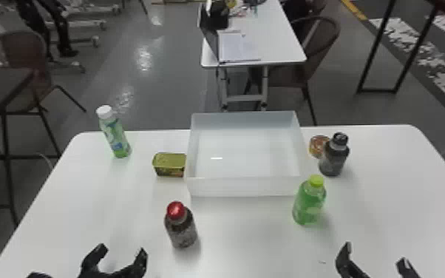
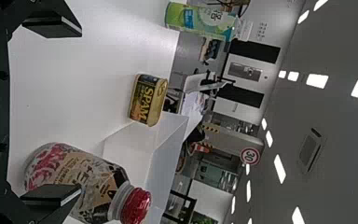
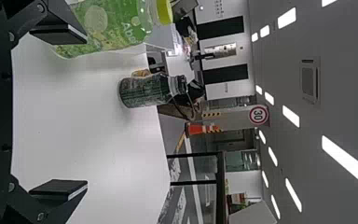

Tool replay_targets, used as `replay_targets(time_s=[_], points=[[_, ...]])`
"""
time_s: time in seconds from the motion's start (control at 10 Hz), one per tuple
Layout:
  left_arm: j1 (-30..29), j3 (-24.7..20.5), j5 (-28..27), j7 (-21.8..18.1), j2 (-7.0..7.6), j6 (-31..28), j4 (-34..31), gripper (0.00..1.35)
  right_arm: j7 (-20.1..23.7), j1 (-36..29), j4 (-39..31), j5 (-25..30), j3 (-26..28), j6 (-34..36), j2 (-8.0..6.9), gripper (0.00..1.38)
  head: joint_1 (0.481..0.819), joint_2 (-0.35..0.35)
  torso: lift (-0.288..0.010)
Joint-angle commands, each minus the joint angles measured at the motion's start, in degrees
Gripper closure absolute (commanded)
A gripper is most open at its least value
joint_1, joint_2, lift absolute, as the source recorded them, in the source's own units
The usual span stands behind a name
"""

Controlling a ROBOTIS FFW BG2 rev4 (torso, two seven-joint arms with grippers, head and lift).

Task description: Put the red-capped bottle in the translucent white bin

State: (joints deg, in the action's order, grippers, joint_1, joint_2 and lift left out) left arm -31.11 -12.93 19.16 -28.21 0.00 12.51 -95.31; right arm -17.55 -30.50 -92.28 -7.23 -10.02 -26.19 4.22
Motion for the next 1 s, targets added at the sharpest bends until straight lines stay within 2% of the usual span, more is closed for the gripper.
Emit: replay_targets(time_s=[0.0, 0.2, 0.5, 0.7, 0.8, 0.9], points=[[0.0, -0.17, -0.88, 0.0, -0.15, -0.03, -0.32, 0.12, 0.06, 0.0, 0.0, 0.02, 0.0, 0.0, 0.0, 0.19, 0.695, 0.081, -0.075], [-0.35, -1.05, -3.34, 0.0, -0.15, -1.26, -1.63, 0.12, 0.06, 0.0, 0.0, -0.06, 0.0, 0.0, 0.0, 0.19, 0.695, 0.081, -0.075], [-0.09, -1.4, -3.95, -0.09, -0.15, -2.14, -2.07, 0.12, -0.03, 0.0, 0.09, -0.06, 0.0, 0.0, 0.0, 0.19, 0.695, 0.087, -0.075], [2.46, -0.08, -6.68, -3.43, -0.09, -6.54, -2.25, 0.12, -0.03, -0.09, 0.0, -0.15, 0.0, 0.0, 0.0, 0.19, 0.695, 0.079, -0.075], [3.96, 1.15, -6.76, -4.48, 2.2, -8.91, -2.25, 0.12, 0.06, -0.09, 0.0, -0.15, 0.0, 0.0, 0.0, 0.19, 0.695, 0.052, -0.075], [4.75, 1.5, -7.2, -5.89, 3.43, -10.84, -2.25, 0.12, -0.03, -0.09, 0.0, -0.15, 0.0, 0.0, 0.0, 0.19, 0.695, 0.041, -0.075]])
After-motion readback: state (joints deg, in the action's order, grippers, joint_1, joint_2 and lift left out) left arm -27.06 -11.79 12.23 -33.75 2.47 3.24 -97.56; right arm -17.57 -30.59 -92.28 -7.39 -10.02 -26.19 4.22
